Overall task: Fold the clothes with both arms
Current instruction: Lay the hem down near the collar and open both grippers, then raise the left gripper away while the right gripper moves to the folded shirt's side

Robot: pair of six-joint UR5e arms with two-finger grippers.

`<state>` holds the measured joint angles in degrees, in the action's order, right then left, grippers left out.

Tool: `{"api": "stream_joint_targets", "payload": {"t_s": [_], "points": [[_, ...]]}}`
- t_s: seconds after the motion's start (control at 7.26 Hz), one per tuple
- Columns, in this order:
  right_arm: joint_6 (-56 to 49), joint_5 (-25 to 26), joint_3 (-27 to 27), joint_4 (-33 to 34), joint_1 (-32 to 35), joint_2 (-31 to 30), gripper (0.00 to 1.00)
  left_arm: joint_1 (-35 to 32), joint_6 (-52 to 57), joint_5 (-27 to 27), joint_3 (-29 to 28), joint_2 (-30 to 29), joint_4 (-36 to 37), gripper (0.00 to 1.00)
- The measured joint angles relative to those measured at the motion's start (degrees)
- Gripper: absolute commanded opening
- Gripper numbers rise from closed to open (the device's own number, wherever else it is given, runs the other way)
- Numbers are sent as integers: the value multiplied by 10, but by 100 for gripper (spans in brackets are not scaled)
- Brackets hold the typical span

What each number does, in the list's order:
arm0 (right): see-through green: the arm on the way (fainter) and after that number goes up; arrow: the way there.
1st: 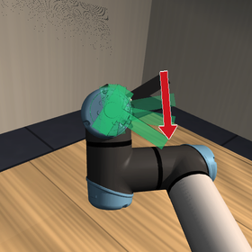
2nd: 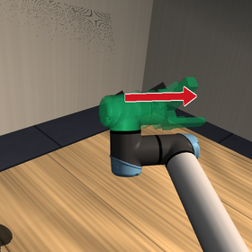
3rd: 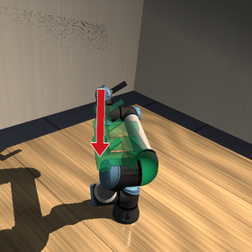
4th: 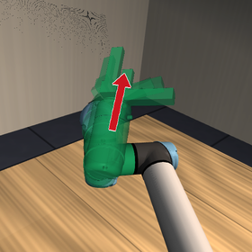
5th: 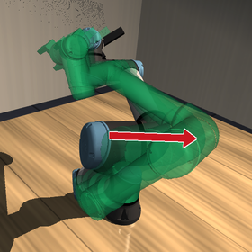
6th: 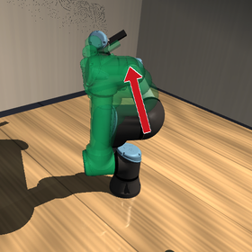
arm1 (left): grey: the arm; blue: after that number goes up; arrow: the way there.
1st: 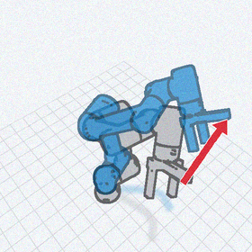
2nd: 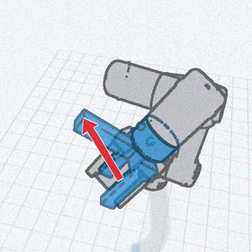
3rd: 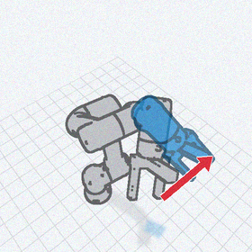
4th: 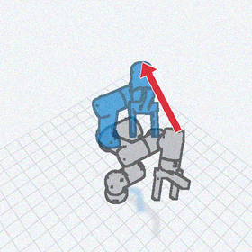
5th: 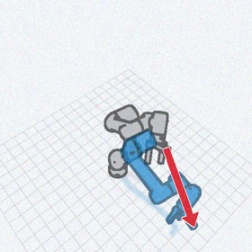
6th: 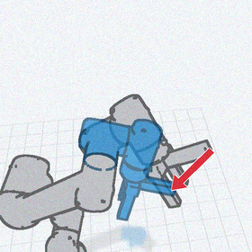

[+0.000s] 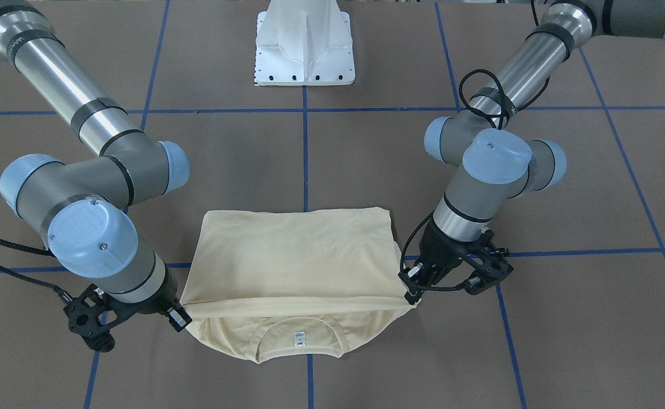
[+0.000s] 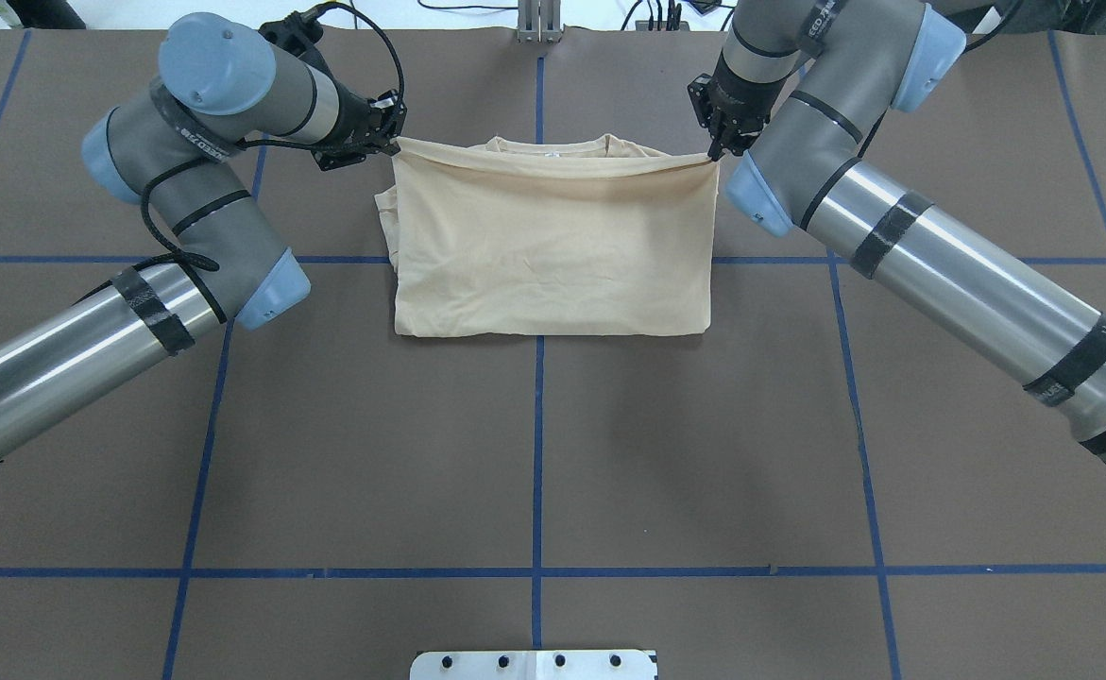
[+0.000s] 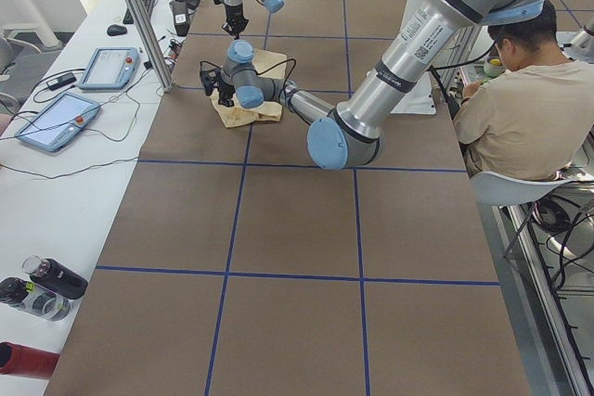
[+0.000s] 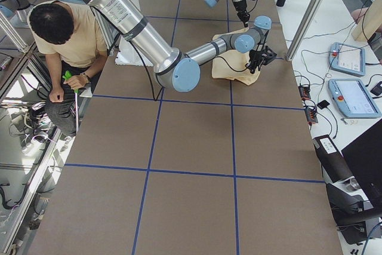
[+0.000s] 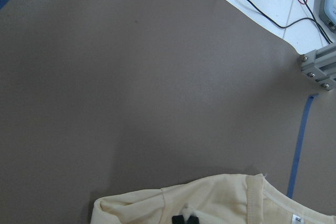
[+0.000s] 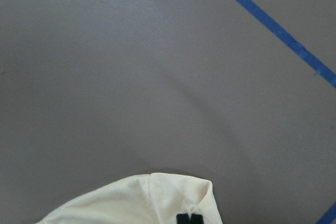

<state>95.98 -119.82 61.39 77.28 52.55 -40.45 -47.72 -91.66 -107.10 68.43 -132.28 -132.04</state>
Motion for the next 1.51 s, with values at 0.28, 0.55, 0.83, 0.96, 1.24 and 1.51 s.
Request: {"api": "stream_joint_targets", "payload": {"t_s": [0.28, 0.55, 0.83, 0.96, 1.24, 1.51], "points": [[0, 5, -11, -12, -8, 0, 0, 1, 0, 2, -17, -2, -23, 13], [0, 15, -12, -14, -13, -1, 44, 3, 0, 2, -25, -2, -30, 28], [1, 24, -13, -14, -14, 0, 74, 3, -1, 2, -30, -3, -36, 40], [3, 32, -13, -14, -15, 2, 87, 3, -1, 2, -30, -3, -37, 40], [9, 37, -7, -15, -14, 9, 94, 3, -1, 2, -29, -3, -39, 42], [33, 41, 43, -17, -20, -18, 94, 1, -1, 0, -6, 4, -43, 45]]}}
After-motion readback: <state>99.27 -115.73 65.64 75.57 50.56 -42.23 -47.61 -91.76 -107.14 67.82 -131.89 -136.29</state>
